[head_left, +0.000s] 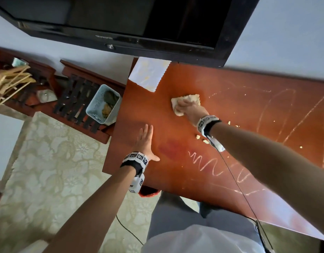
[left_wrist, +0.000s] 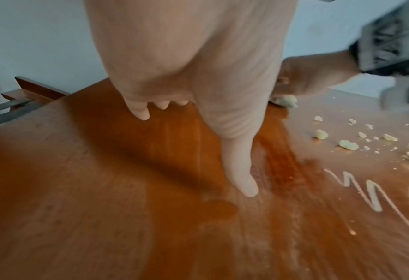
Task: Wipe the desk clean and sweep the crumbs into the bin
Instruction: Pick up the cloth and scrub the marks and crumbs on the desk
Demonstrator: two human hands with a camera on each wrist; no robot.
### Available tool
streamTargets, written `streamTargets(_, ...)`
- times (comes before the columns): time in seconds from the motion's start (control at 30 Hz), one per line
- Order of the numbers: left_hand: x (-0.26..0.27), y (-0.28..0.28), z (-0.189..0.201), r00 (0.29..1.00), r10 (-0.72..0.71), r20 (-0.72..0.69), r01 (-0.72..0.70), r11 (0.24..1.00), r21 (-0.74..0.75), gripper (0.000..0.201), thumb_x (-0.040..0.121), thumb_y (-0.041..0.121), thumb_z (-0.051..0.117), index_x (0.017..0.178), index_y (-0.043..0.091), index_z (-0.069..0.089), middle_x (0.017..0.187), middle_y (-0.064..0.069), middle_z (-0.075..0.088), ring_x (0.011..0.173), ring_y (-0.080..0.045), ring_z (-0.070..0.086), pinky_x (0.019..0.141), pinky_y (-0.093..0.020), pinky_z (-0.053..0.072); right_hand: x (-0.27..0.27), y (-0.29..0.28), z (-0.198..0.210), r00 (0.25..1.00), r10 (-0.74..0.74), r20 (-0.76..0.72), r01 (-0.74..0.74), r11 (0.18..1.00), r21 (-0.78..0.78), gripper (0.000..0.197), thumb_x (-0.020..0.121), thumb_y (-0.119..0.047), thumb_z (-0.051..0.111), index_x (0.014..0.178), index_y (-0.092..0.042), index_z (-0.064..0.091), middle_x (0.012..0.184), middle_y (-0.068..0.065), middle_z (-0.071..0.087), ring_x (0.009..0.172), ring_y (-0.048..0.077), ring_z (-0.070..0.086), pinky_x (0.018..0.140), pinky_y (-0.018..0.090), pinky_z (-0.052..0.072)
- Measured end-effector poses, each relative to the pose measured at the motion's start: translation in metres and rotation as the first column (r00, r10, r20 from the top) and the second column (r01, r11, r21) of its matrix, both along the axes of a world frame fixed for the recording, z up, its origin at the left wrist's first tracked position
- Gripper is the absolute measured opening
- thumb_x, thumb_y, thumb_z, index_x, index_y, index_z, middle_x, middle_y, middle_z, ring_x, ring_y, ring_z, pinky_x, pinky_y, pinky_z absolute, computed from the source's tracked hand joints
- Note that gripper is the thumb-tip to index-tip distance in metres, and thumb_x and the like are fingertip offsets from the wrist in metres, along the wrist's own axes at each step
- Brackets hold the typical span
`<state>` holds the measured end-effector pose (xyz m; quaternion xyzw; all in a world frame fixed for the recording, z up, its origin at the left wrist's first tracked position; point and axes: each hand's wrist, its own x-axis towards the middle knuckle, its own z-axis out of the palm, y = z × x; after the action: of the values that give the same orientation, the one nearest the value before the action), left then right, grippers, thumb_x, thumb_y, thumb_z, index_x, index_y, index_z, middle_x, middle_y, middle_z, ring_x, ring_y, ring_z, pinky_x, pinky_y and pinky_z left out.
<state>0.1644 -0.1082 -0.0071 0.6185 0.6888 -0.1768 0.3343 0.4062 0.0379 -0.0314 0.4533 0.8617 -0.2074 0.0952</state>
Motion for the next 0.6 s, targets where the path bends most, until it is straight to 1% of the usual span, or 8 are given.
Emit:
streamTargets(0.07, 0.015, -0.001, -0.004, 0.999, 0.025, 0.035, -0.026, 0.999, 0.023, 0.154, 0.058, 0.043, 0.097, 0.160, 0.027, -0.018, 0.167, 0.004, -0.024, 0.155, -0.025, -0.015, 0.125, -0.054, 0.015, 0.007, 0.045, 0.010, 0.997, -0.055, 0.056, 0.056, 0.998, -0.015, 0.074, 0.095, 0.011, 0.044, 0.152, -0.035, 0.032, 0.164, -0.013, 0.014, 0.151, 0.025, 0.016, 0.117, 0.051, 0.029)
streamTargets(0.17, 0.043, 0.010, -0.006, 0.999, 0.020, 0.049, -0.022, 0.999, 0.046, 0.153, 0.058, 0.046, 0.097, 0.159, 0.029, -0.017, 0.167, 0.006, -0.023, 0.155, -0.025, -0.015, 0.126, -0.052, 0.014, 0.037, 0.085, -0.007, 0.988, -0.026, 0.155, 0.024, 1.000, 0.018, 0.080, 0.092, 0.006, 0.048, 0.155, -0.037, 0.023, 0.164, -0.011, 0.012, 0.150, 0.028, 0.018, 0.115, 0.055, 0.031)
streamTargets(0.23, 0.062, 0.025, -0.007, 0.998, 0.025, 0.065, -0.027, 0.999, 0.024, 0.151, 0.060, 0.042, 0.097, 0.160, 0.030, -0.016, 0.168, 0.005, -0.020, 0.155, -0.025, -0.016, 0.126, -0.053, 0.013, 0.065, 0.098, -0.018, 0.977, -0.102, 0.188, 0.097, 0.995, 0.037, 0.081, 0.090, 0.002, 0.050, 0.155, -0.037, 0.020, 0.163, -0.009, 0.014, 0.148, 0.030, 0.022, 0.114, 0.058, 0.032)
streamTargets(0.27, 0.071, 0.033, -0.005, 0.996, 0.035, 0.077, -0.035, 0.999, -0.006, 0.150, 0.061, 0.039, 0.097, 0.160, 0.030, -0.015, 0.168, 0.004, -0.020, 0.155, -0.025, -0.016, 0.126, -0.054, 0.012, 0.079, 0.100, -0.016, 0.969, -0.148, 0.196, 0.141, 0.989, 0.050, 0.081, 0.089, 0.001, 0.052, 0.154, -0.036, 0.022, 0.162, -0.007, 0.017, 0.147, 0.030, 0.026, 0.113, 0.056, 0.033)
streamTargets(0.33, 0.086, 0.046, -0.004, 0.997, 0.032, 0.073, -0.024, 0.995, -0.101, 0.147, 0.064, 0.032, 0.097, 0.160, 0.030, -0.014, 0.167, 0.002, -0.024, 0.155, -0.026, -0.018, 0.126, -0.055, 0.011, 0.101, 0.091, -0.006, 0.958, -0.227, 0.175, 0.218, 0.973, 0.071, 0.078, 0.087, 0.002, 0.053, 0.153, -0.032, 0.027, 0.158, -0.004, 0.025, 0.142, 0.030, 0.035, 0.109, 0.053, 0.040)
streamTargets(0.43, 0.094, 0.056, -0.001, 1.000, -0.030, 0.003, 0.030, 0.976, -0.217, 0.148, 0.066, 0.024, 0.096, 0.160, 0.027, -0.018, 0.165, -0.001, -0.029, 0.154, -0.029, -0.020, 0.126, -0.053, 0.010, 0.117, 0.054, -0.007, 0.960, -0.231, 0.157, 0.226, 0.973, 0.049, 0.070, 0.090, -0.002, 0.050, 0.151, -0.030, 0.030, 0.157, -0.002, 0.028, 0.140, 0.030, 0.038, 0.102, 0.053, 0.044)
streamTargets(0.5, 0.090, 0.060, 0.001, 0.999, -0.047, 0.001, 0.046, 0.966, -0.255, 0.147, 0.067, 0.017, 0.095, 0.160, 0.028, -0.019, 0.166, -0.001, -0.028, 0.154, -0.026, -0.019, 0.126, -0.051, 0.012, 0.111, 0.031, -0.005, 0.955, -0.241, 0.173, 0.237, 0.970, 0.046, 0.068, 0.092, -0.006, 0.049, 0.152, -0.030, 0.027, 0.158, -0.003, 0.026, 0.141, 0.031, 0.037, 0.098, 0.053, 0.045)
streamTargets(0.6, 0.084, 0.062, 0.003, 0.996, -0.083, -0.017, 0.075, 0.959, -0.272, 0.146, 0.068, 0.013, 0.094, 0.159, 0.030, -0.018, 0.166, 0.001, -0.027, 0.155, -0.022, -0.018, 0.126, -0.049, 0.011, 0.088, -0.002, -0.003, 0.966, -0.200, 0.162, 0.202, 0.979, 0.006, 0.066, 0.095, -0.012, 0.052, 0.153, -0.029, 0.027, 0.160, -0.005, 0.024, 0.143, 0.028, 0.034, 0.103, 0.047, 0.044)
